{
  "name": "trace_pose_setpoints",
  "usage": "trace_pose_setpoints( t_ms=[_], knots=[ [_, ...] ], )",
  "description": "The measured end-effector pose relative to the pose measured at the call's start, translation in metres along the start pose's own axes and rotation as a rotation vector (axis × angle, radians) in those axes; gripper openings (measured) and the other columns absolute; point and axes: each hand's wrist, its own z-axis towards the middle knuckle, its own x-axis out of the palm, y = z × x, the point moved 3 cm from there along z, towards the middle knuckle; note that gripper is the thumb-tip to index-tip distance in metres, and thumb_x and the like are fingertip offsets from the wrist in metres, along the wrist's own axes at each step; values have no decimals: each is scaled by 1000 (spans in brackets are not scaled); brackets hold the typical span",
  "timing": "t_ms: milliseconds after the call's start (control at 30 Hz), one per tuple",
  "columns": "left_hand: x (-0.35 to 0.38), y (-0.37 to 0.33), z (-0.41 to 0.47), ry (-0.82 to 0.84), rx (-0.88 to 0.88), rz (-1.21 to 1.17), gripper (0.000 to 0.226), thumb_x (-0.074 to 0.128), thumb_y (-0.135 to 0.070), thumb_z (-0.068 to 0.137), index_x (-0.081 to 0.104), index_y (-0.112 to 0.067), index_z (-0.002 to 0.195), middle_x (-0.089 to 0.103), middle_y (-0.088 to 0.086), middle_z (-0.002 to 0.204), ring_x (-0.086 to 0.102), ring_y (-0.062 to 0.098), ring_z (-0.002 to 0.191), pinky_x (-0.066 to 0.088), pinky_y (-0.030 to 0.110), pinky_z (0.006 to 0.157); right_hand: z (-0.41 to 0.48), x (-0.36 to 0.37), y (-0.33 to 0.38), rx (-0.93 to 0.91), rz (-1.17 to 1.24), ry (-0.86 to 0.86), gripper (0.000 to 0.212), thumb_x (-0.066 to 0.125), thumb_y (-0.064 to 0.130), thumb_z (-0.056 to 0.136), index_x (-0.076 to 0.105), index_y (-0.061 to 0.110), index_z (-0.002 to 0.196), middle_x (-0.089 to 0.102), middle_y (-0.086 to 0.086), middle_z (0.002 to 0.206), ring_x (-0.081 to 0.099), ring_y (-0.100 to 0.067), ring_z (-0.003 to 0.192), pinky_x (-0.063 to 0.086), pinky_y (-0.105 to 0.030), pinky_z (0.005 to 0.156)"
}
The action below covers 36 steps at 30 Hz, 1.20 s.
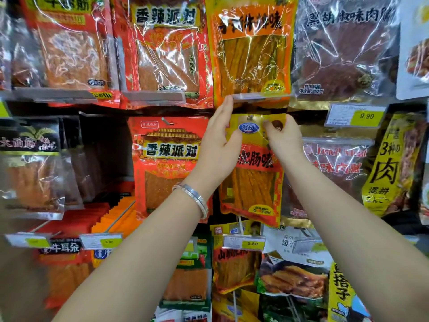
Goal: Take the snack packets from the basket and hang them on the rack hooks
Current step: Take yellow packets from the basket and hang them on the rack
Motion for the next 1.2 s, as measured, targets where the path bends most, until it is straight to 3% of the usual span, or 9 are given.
trace_pose_setpoints(
  t_ms=[167,367,567,667,767,867,1000,1100,1200],
  knots=[
    [2,-1,-2,-1,0,-8,64,38,-17,89,20,-23,150,22,-14,151,22,12,143,26,44,115,-9,2,-22,32,-137,-72,32,63,38,80,43,23,100,57,5,92,53,-20,78,34,-30,60],
    [2,0,-1,12,-7,-27,62,38,-9,92,20,-22,150,19,-9,156,20,8,143,23,40,117,0,17,-20,84,-163,-116,37,67,28,83,34,19,98,52,2,82,52,-26,72,32,-32,60],
    [-4,7,-4,49,-1,-30,61,38,-10,90,24,-21,149,25,-16,147,23,10,142,23,40,117,-4,24,-19,145,-183,-31,35,61,23,88,43,8,115,62,-11,112,60,-32,100,46,-38,80],
    [-10,21,-18,41,-55,-36,55,41,-10,91,35,-18,145,33,-14,141,30,11,139,27,32,115,-25,19,-20,95,-191,59,47,60,14,86,44,5,129,57,-14,125,53,-31,115,45,-38,93],
    [-14,42,-47,67,-171,-33,46,47,-6,93,47,-21,137,47,-5,135,47,5,123,35,7,95,-69,11,-27,135,-140,149,43,59,17,87,50,12,129,57,-8,127,53,-25,117,44,-41,99],
    [-20,64,-94,157,-254,-44,36,47,-9,95,58,-33,120,56,-10,120,52,-9,106,39,3,87,-127,4,-38,238,-16,171,20,64,18,86,60,18,105,65,-5,105,60,-20,100,46,-39,94],
    [-27,100,-183,301,-467,-79,30,50,-8,95,62,-35,102,66,-1,105,62,7,93,50,24,78,-217,2,-64,380,57,228,9,63,13,88,58,20,86,55,0,80,53,-17,77,45,-30,73],
    [-39,125,-271,416,-689,-55,25,50,-1,94,64,-20,103,61,-6,97,56,5,81,41,5,69,-298,5,-99,550,40,391,11,61,9,88,58,19,85,49,-7,73,50,-17,67,42,-20,60],
    [-64,136,-374,464,-996,-45,21,49,-2,95,60,-20,95,57,-5,90,57,1,75,42,3,67,-393,5,-132,760,-64,633,7,61,7,88,59,13,90,48,-5,66,52,-3,52,40,-15,51]
  ],
)
